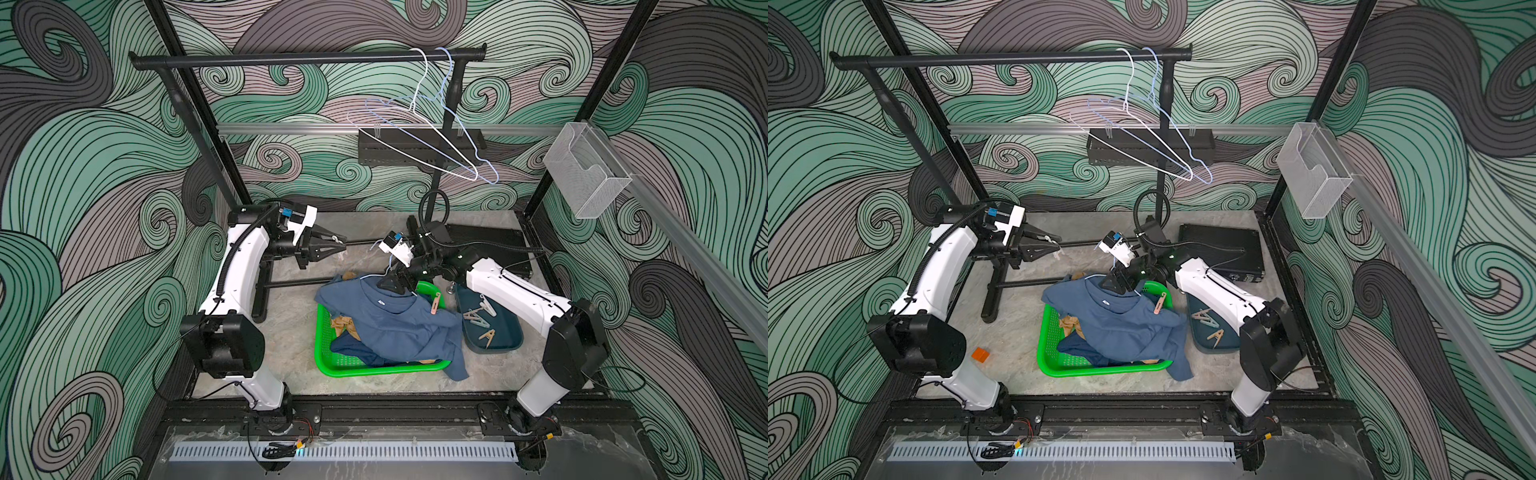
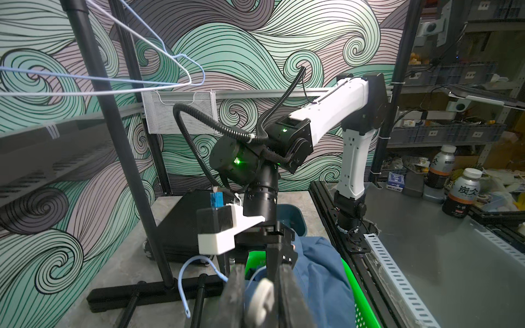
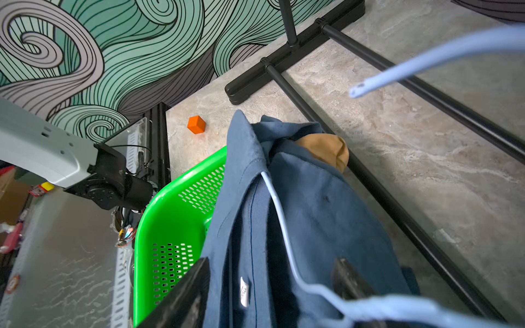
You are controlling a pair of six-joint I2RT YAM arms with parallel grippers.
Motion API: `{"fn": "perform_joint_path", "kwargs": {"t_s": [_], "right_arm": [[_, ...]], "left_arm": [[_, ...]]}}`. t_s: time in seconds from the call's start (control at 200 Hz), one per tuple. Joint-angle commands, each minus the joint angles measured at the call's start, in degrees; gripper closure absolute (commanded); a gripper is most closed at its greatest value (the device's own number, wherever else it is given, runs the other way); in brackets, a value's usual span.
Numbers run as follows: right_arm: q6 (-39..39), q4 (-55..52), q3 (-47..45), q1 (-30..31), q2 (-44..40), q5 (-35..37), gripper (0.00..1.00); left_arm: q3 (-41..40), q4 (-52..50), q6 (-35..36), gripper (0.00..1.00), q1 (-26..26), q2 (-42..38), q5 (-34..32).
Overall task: Remove the clothespins securing t-shirts to the hanger
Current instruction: Place the hanger in the basket.
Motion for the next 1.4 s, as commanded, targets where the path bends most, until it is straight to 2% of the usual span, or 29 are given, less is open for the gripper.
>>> {"fn": "perform_joint_path", "kwargs": {"t_s": [0.0, 0.08, 0.14, 0.245, 0.33, 0.385, 0.475, 0.535, 0.64, 0.725, 0.866, 0.941, 1.061, 1.111, 1.186, 1.221, 1.271, 1.296, 1.341, 1.396], "right_arm": [[-0.1, -0.4, 0.0, 0.4, -2.6, 1.9, 0.21], [-0.3, -0.4, -0.1, 0.5, -4.6, 3.1, 0.15], [-0.5, -0.7, -0.1, 0.4, -6.0, 3.7, 0.10], [-0.7, -1.7, 0.4, 0.4, -8.4, 4.3, 0.07], [-0.7, -1.6, 0.3, 0.4, -10.7, 5.3, 0.05], [-0.5, -1.6, 0.4, 0.4, -12.0, 5.8, 0.04], [-0.5, -1.5, 0.7, 0.4, -13.8, 6.3, 0.03], [-0.3, -1.1, 0.9, 0.4, -14.7, 6.8, 0.03], [-0.4, -1.4, 1.5, 0.4, -15.7, 6.9, 0.03], [-0.4, -2.6, 2.2, 0.4, -16.2, 7.0, 0.02], [1.1, -0.7, 0.4, 0.6, -18.0, 6.9, 0.01], [1.6, 0.1, -0.9, 0.7, -19.3, 7.3, 0.01], [1.7, 0.1, -2.2, 0.7, -21.0, 8.1, 0.01], [1.5, 0.0, -2.6, 0.7, -21.3, 8.3, 0.01], [0.5, -1.5, -2.2, 0.7, -21.1, 8.4, 0.01], [-0.1, -2.1, -1.9, 0.7, -21.0, 8.6, 0.01], [-0.7, -2.4, -1.8, 0.5, -21.0, 8.8, 0.01], [-0.8, -2.4, -1.8, 0.4, -21.0, 9.0, 0.01], [-0.8, -2.2, -1.8, 0.3, -20.8, 8.9, 0.01], [-0.4, -1.6, -1.9, 0.0, -20.5, 8.9, 0.01]], "left_arm": [[3.9, -10.0, 0.5, 1.00, -0.6, -0.4, 7.3], [7.0, -9.9, 1.5, 1.00, -0.6, -0.4, 7.3], [12.7, -9.9, 0.3, 1.00, -0.8, 0.5, 7.3], [18.8, -9.6, 3.2, 1.00, -0.9, 0.4, 7.3], [22.2, -6.2, 0.8, 1.00, -0.8, 0.9, 7.2], [25.6, -9.6, 3.7, 1.00, -0.7, 2.6, 7.2], [28.1, -9.4, 0.3, 1.00, -1.2, 4.0, 7.3], [30.0, -6.4, -4.8, 1.00, -1.6, 4.3, 7.3], [33.1, -7.6, -4.3, 1.00, -2.5, 3.9, 7.2], [32.8, -4.2, -9.3, 1.00, -2.9, 2.8, 7.2], [26.4, 2.2, -15.4, 1.00, -2.8, 0.8, 6.3], [21.9, 3.5, -15.6, 1.00, -2.7, 0.1, 3.6], [14.5, 15.7, -27.6, 1.00, -2.6, -1.2, 0.2], [11.3, 20.1, -30.5, 1.00, -2.7, -2.4, -2.9], [3.2, 36.3, -43.8, 1.00, -2.6, -6.0, -6.7], [-3.0, 49.4, -52.5, 1.00, -2.6, -8.8, -8.5], [-13.5, 71.3, -70.1, 1.00, -2.5, -13.5, -13.9], [-18.1, 79.9, -75.9, 1.00, -2.5, -16.2, -16.4], [-22.3, 86.4, -78.9, 1.00, -2.5, -18.5, -18.7], [-20.9, 80.9, -77.2, 1.00, -2.4, -18.0, -18.9]]}}
